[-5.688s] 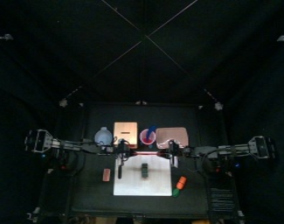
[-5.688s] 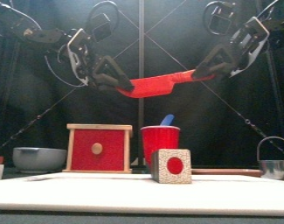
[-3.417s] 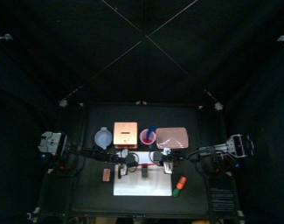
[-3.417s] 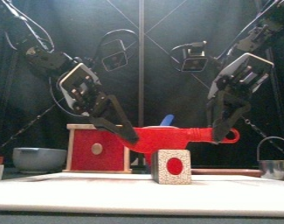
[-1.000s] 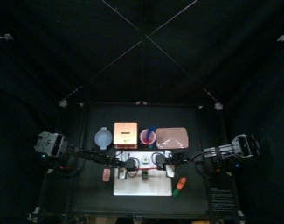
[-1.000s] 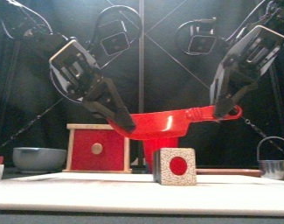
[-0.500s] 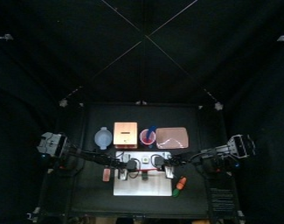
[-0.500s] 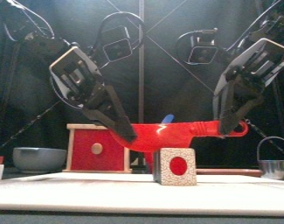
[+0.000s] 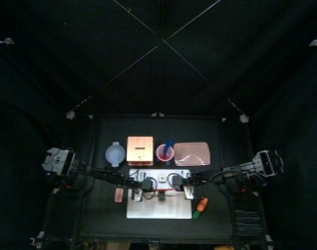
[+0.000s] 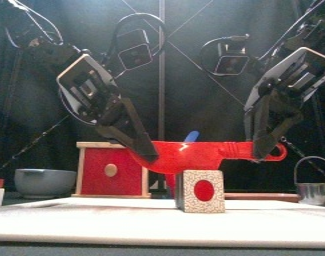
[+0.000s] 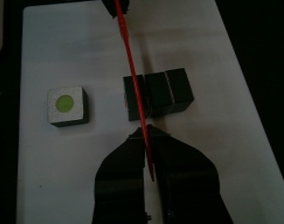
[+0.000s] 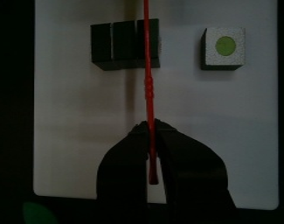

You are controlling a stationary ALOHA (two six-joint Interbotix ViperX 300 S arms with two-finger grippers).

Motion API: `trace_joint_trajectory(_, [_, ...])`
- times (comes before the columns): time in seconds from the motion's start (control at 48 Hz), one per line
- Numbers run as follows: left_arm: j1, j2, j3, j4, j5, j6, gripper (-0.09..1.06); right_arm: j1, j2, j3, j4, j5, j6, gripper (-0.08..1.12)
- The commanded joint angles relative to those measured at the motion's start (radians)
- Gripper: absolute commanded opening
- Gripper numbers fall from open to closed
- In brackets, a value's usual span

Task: Cut the sushi into 4 pieces with the knife
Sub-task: Cut the sushi into 4 pieces

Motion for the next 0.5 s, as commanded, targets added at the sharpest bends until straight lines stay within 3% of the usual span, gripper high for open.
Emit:
trace_joint_trajectory(0.021, [-0.011, 0.020, -0.020, 0.002, 0.003, 0.003, 0.37, 0.006, 0.009, -0.015, 0.000, -0.006, -0.003, 0.14])
trace_joint_trajectory(0.5, [-0.017, 0.029, -0.021, -0.003, 0.005, 0.002, 0.37, 0.014, 0.028, -0.021, -0.002, -0.006, -0.003, 0.14])
